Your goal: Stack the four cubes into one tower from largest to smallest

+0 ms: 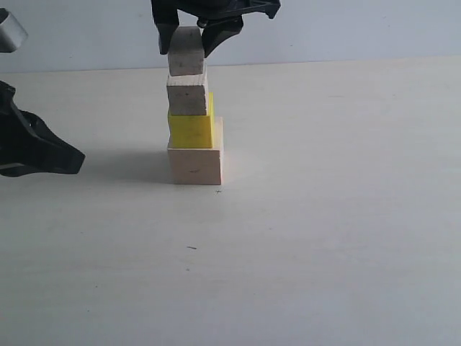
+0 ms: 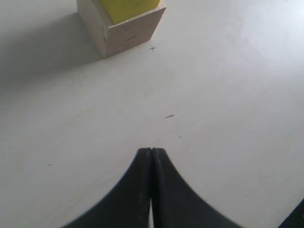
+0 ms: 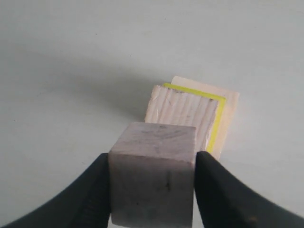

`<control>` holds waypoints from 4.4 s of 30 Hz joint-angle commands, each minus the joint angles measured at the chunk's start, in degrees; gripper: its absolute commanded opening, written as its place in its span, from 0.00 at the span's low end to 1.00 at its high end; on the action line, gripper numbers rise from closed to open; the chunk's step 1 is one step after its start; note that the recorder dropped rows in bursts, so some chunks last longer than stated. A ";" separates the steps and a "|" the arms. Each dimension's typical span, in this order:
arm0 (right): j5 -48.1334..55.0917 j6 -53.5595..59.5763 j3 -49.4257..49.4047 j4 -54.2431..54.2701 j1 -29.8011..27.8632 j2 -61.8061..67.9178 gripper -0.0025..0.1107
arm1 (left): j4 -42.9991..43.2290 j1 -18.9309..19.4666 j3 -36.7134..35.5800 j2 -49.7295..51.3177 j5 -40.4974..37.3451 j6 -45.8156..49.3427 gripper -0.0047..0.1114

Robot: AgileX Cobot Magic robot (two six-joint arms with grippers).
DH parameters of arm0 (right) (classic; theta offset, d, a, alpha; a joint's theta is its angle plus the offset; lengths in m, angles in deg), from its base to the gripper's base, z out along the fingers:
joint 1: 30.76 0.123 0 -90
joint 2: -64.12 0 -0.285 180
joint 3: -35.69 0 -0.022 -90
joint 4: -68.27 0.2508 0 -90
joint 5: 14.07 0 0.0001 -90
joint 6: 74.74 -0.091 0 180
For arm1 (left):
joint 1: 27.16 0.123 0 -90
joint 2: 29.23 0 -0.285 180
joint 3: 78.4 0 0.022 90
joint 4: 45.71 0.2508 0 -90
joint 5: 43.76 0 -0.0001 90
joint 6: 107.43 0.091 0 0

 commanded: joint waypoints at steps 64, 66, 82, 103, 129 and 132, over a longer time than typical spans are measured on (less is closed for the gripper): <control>-0.41 1.82 6.18 3.74 -2.88 2.94 0.02 | -3.62 -0.03 -0.14 -1.94 -0.96 0.89 0.04; -0.41 1.48 6.18 3.63 -2.88 2.94 0.02 | -3.62 -0.03 -0.14 -1.94 -0.96 0.89 0.04; -0.41 -0.30 6.18 4.48 -2.88 5.54 0.02 | -4.62 -0.03 -0.14 -1.94 -1.07 1.38 0.04; -0.41 1.67 6.18 4.05 -2.88 1.36 0.02 | -4.62 -0.03 -0.14 -1.94 -1.07 1.63 0.04; -0.41 1.56 6.07 4.65 -2.88 4.96 0.02 | -4.72 -0.03 -0.14 -1.94 -1.35 1.63 0.04; -0.41 1.56 6.07 5.61 -2.88 5.06 0.02 | -4.72 -0.03 -0.14 -1.94 -1.35 1.63 0.04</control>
